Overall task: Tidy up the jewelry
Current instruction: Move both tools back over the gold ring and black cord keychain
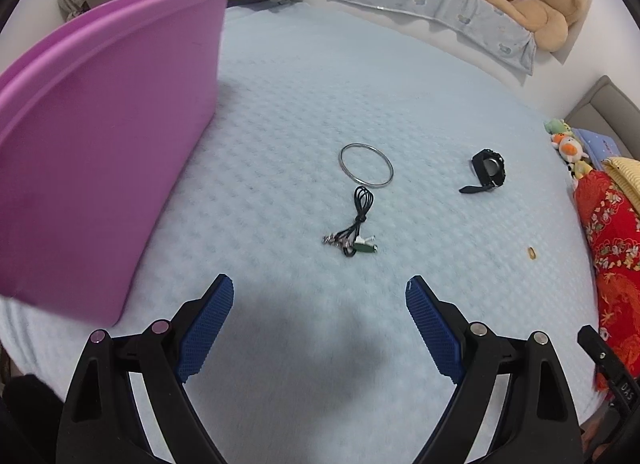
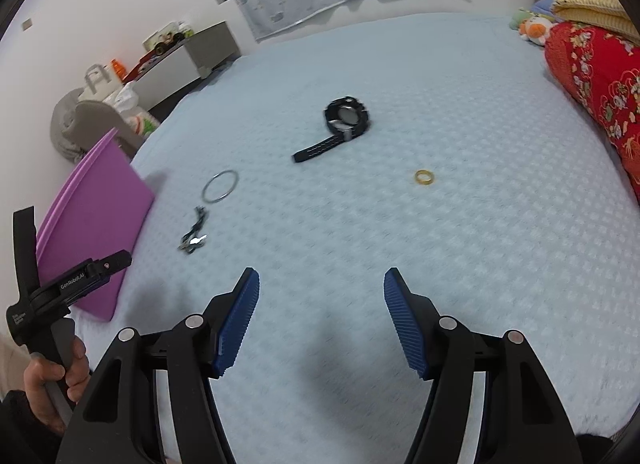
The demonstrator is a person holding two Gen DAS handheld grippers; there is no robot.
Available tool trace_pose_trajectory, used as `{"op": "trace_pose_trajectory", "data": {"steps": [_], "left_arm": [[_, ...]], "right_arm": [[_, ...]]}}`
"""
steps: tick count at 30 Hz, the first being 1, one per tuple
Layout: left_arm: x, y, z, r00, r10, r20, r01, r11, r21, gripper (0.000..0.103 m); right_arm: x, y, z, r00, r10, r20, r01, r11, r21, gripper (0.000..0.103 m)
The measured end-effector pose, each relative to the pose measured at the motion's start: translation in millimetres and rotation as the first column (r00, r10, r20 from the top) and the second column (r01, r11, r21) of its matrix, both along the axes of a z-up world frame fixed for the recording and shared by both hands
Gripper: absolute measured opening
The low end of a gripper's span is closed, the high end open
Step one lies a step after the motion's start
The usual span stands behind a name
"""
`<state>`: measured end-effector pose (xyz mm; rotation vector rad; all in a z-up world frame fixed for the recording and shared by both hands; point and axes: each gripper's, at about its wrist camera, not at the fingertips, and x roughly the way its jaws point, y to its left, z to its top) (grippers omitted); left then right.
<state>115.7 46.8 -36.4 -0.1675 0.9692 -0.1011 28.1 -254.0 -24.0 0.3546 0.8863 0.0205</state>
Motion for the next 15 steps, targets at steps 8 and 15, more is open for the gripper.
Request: {"op": "trace_pose_trajectory", "data": {"steps": [8,15], "left_arm": [[31,-25,-19,1.0,-0.031,0.0,0.031,0.999,0.042,0.086],[52,-43,-32,0.998,-0.064,0.002,0.063,0.996,0.068,0.086]], "right_arm": [[29,-27,-24,0.999,-0.045,-0.023,0.045,0.999,-0.019,0.062],[62,-42,-47,0.998,-0.057,-0.035,0.053,0.995,-0.086,0.062]]}}
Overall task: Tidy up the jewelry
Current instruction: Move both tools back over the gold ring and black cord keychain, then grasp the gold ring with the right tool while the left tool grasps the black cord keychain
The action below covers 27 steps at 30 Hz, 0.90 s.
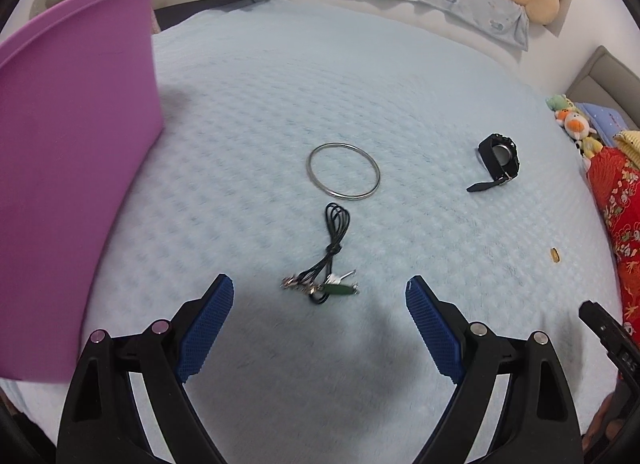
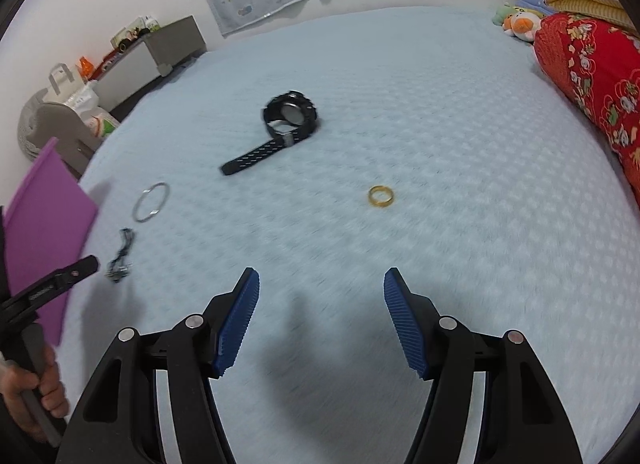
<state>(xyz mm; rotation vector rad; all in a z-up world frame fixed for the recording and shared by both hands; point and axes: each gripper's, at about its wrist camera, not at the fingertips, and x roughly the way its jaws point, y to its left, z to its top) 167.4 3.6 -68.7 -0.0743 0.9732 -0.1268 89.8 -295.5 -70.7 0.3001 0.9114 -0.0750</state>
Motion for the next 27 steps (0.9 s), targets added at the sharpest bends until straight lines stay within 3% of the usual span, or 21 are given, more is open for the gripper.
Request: {"op": "trace_pose_trajectory", "data": {"steps": [15,27], "left_arm": [[36,-19,-29,1.0,-0.025,-0.008,0.025,0.998,0.059,0.086],[52,-24,-46,1.0,-0.024,0.002,0.023,0.995,0.095,0.088]], "right_arm": [[54,-29,-29,1.0,-0.012,-0.018,0.011,0.996,-0.089,0.062],[86,-35,-48,0.998,0.035,-0.053,-0.043,0.988,-0.151,0.062]]}}
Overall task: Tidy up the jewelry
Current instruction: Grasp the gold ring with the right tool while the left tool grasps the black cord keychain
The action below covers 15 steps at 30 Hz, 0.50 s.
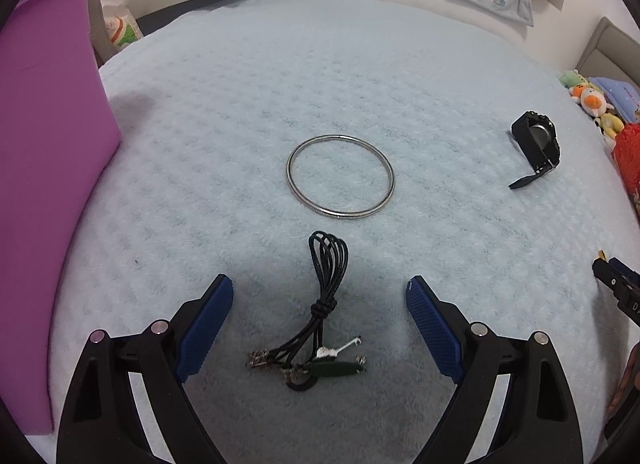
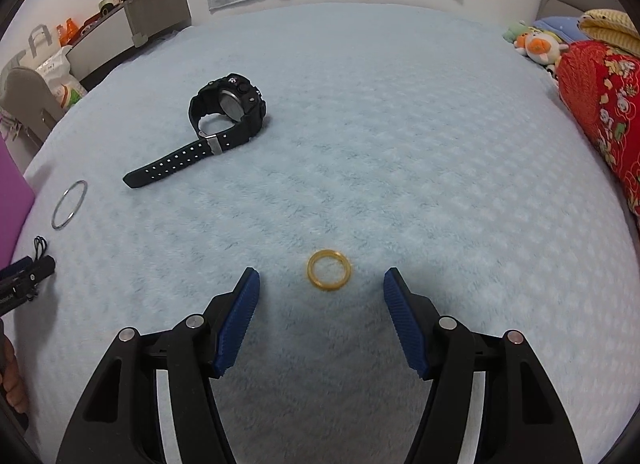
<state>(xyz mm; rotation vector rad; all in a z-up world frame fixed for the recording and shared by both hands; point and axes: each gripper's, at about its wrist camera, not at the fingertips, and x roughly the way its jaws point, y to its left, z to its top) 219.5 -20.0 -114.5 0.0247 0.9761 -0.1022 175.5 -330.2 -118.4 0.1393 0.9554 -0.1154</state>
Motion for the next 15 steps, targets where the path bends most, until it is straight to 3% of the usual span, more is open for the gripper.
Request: {"op": "trace_pose_trajectory", "data": {"steps": [7,11,15], "left_arm": [[8,-5,-5,1.0,0.012,0.006,-0.012,1.0,0.021,0.091],[8,-14,-12,0.999,0.012,0.04,-0.015,0.996,0.087,0.095],[8,-11,-11,0.999,0.017,0.03,-0.019,0.998,0.062,0.094]], "right_arm": [[1,5,-7,1.0,0.013,0.021,-0.012,0.999,-0.039,0.06],[0,9,-8,0.999,0.022,0.026,-0.021,0.998,-0.052,0.051],[0,15,-8,0.998,0.048,0.03,-0.046,0.997,-0.057,0.035]]}}
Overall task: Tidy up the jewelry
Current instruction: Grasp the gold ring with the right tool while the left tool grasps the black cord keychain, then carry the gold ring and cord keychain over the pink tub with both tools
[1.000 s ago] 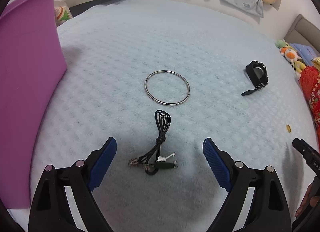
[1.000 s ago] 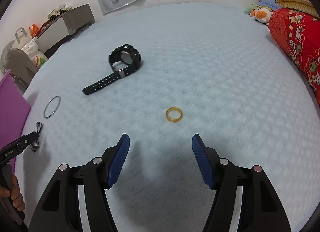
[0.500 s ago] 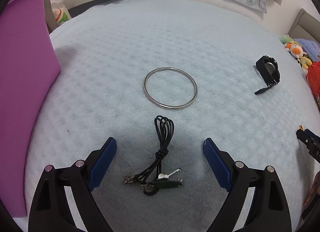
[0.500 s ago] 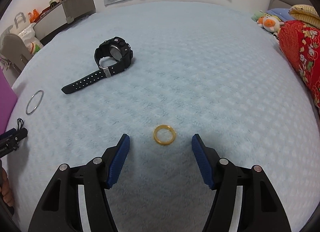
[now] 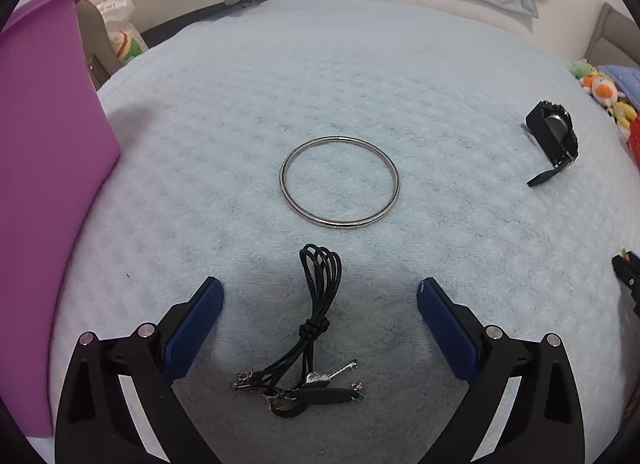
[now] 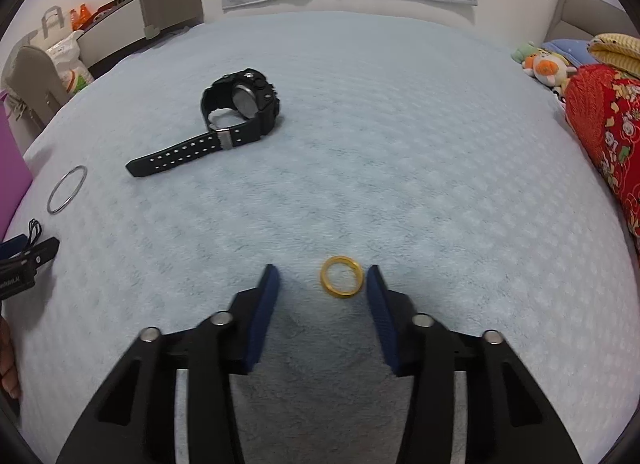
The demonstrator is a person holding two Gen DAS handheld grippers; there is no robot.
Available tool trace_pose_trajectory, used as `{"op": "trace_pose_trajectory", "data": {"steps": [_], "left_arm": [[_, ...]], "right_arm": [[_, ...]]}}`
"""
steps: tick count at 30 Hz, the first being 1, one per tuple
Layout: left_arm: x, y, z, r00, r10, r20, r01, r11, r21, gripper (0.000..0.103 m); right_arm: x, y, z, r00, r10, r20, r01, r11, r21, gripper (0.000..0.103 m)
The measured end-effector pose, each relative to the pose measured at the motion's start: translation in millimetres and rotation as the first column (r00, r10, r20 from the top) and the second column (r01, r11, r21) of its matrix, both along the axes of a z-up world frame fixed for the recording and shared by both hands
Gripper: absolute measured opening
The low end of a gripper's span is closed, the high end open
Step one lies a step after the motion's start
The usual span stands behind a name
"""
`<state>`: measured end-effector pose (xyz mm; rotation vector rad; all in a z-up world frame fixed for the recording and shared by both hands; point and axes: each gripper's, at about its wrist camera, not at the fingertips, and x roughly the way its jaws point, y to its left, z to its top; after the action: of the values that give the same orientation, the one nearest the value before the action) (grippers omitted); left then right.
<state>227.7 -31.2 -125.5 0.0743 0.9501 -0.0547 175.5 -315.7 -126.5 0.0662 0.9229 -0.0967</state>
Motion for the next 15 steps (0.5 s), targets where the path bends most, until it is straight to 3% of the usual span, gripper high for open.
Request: {"op": "trace_pose_trajectory", "data": {"steps": [1,5,7,12,15], "left_arm": [[-1,0,1,1.0,0.001,-0.002,-0.001,1.0,-0.003,0.092],[-8,-4,5,1.0,-0.018,0.01,0.018,1.0,0.006,0.069],[-12,-5,7,1.0,-0.023,0.02,0.023,1.0,0.005,0.059],[-24,-5,10,0.999,-0.024,0.032,0.025,1.0,-0.007,0.009],[-33,-5,13,1.0,-0.013,0.027,0.013,1.0,-0.027,0.009]], "right_arm": [[0,3,0,1.0,0.01,0.0,-0.01,1.0,-0.006,0.032],[0,13,1,0.999,0.035,0.004,-0.034,0.999,-0.04,0.021],[-1,14,1,0.999,0.035,0.007,-0.035,0.999,-0.04,0.021],[-3,7,3,0.999,0.027,0.019,-0.027,1.0,0.008,0.02],[-6,3,4,0.999,0.021,0.03,-0.022,0.999,0.037,0.02]]}}
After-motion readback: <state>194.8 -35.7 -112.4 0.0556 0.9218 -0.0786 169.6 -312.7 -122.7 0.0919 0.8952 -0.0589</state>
